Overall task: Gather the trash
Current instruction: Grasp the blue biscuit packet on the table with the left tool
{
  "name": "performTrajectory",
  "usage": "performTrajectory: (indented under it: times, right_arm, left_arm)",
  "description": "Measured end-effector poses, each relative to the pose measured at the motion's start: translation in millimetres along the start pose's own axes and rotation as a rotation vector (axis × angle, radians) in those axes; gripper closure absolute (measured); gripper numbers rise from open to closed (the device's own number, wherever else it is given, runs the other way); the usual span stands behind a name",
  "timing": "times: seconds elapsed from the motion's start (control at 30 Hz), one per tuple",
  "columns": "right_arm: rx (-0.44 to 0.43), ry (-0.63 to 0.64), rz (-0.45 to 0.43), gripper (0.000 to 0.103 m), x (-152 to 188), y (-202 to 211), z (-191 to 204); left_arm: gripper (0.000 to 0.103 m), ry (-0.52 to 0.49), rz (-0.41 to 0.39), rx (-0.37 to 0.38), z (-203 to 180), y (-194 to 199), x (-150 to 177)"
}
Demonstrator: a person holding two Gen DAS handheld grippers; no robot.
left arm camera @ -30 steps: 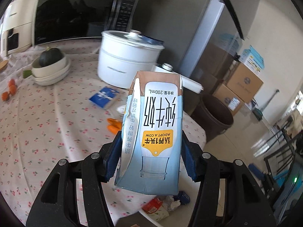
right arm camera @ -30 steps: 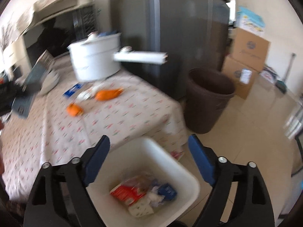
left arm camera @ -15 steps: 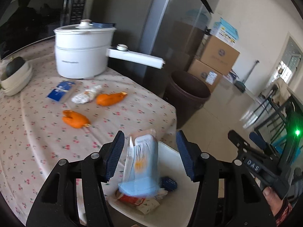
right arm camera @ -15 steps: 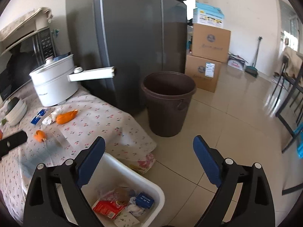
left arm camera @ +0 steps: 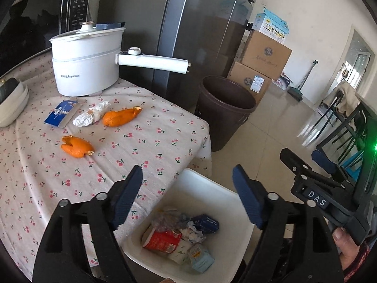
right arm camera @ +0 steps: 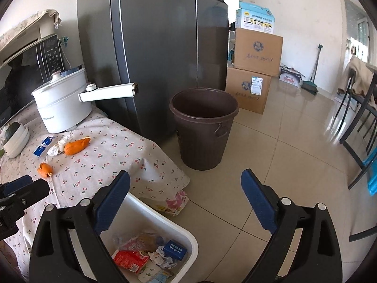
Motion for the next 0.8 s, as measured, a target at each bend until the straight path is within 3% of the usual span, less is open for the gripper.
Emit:
performTrajectory:
  times: [0.27,0.8]
  right_arm:
    - [0.016,0.010,0.011,0.007,0.7,-4.3,8.1]
    - [-0.036,0.082,0.027,0.007,-1.8,-5.9,63.8]
  left_arm:
    - [0.011,-0.017,0.003,-0.109,8.9,-3.9,1.6]
    - [0.010,0.106,0.037,-0.225,71.3,-1.9,-1.5]
Point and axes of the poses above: each gripper's, at about its wrist camera, not at the fingertips, and y roughly against the way its jaws point, z to its left, x to its underside, the point moved 2 cm from there along -y, roughly the way its jaws point, and after that the axes turned 14 degrees about x, right-handed, at the moved point
